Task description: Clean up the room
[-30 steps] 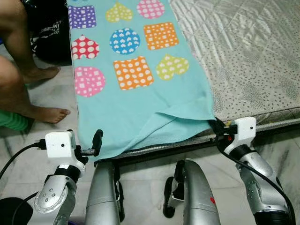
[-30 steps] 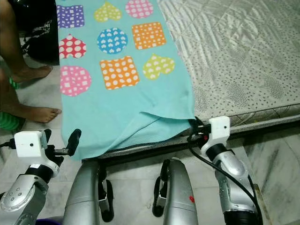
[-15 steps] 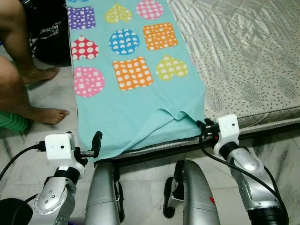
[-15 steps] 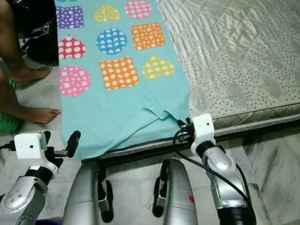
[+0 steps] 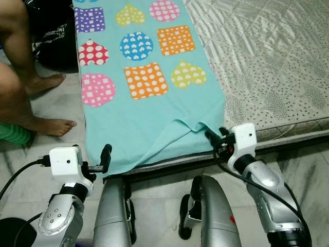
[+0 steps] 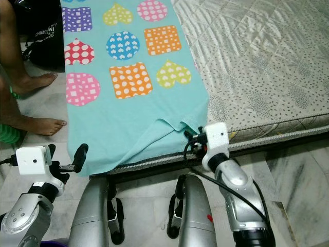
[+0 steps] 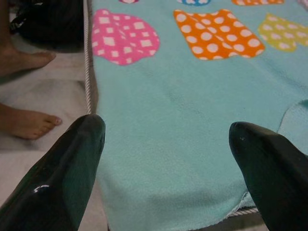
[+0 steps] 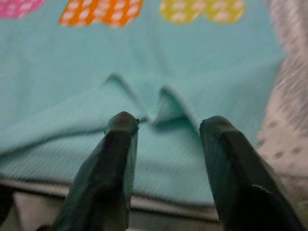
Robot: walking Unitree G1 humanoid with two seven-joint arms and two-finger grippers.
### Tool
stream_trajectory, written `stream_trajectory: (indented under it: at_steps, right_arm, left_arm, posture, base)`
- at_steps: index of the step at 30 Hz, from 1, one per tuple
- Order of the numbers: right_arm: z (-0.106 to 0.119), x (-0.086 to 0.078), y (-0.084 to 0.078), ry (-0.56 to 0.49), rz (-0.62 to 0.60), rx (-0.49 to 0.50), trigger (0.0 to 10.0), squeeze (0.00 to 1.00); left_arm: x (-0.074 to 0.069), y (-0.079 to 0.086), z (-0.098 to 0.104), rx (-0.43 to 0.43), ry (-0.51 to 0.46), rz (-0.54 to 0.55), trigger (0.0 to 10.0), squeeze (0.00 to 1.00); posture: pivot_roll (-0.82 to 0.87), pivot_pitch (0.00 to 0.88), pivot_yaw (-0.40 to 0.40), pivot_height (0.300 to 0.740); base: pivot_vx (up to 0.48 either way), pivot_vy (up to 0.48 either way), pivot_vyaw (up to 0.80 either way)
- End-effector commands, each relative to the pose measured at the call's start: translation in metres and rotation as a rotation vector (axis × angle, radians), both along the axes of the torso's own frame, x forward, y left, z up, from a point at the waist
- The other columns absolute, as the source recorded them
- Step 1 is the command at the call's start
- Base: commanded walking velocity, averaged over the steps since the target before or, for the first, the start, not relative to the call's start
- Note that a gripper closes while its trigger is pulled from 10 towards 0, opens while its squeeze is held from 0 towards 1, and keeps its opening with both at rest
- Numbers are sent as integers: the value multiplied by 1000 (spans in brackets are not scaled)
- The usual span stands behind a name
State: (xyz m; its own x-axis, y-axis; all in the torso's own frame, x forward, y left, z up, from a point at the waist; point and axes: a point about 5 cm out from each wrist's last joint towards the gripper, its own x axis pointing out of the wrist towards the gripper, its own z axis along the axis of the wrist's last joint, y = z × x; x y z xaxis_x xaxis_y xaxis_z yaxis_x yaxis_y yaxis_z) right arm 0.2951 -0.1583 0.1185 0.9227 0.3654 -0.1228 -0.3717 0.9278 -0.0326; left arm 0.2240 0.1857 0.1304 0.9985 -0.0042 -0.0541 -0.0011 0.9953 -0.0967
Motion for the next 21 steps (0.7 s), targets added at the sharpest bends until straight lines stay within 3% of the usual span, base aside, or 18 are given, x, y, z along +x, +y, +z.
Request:
stream_trajectory:
  at_steps: [1, 7, 17, 18, 19, 20, 21]
  right_arm:
    - [-7, -10, 5, 48, 17, 14, 10000, 1000]
    - [-18, -30, 28, 141, 107, 75, 10000, 992]
    - [-15, -3, 45, 128, 45, 83, 10000, 996]
    - [-16, -1, 45, 128, 36, 83, 10000, 624]
    - [-20, 5, 47, 133, 17, 82, 10000, 67]
    - [-21, 7, 48, 135, 11, 82, 10000, 67]
    - [-24, 10, 49, 142, 5, 72, 10000, 0]
  left_arm:
    - [-3, 3, -7, 5, 28, 19, 10000, 0]
    - [1, 3, -5, 6, 18, 10, 10000, 0]
    - [-2, 3, -3, 1, 14, 17, 10000, 0]
    - [-4, 3, -3, 0, 17, 18, 10000, 0]
    - [-6, 3, -4, -1, 23, 21, 10000, 0]
    - [-7, 3, -4, -2, 24, 21, 10000, 0]
    - [-9, 2, -3, -2, 25, 21, 10000, 0]
  posture:
    - [58, 319, -16, 603]
    - [60, 328, -9, 603]
    - [83, 353, -23, 603]
    - [89, 359, -25, 603]
    - [101, 367, -25, 603]
    - [103, 369, -26, 603]
    - [113, 373, -26, 603]
  base:
    - [0, 0, 0]
    - [0, 0, 0]
    - [0, 0, 0]
    - [0, 0, 0]
    - [0, 0, 0]
    - [0, 0, 0]
    - [0, 0, 0]
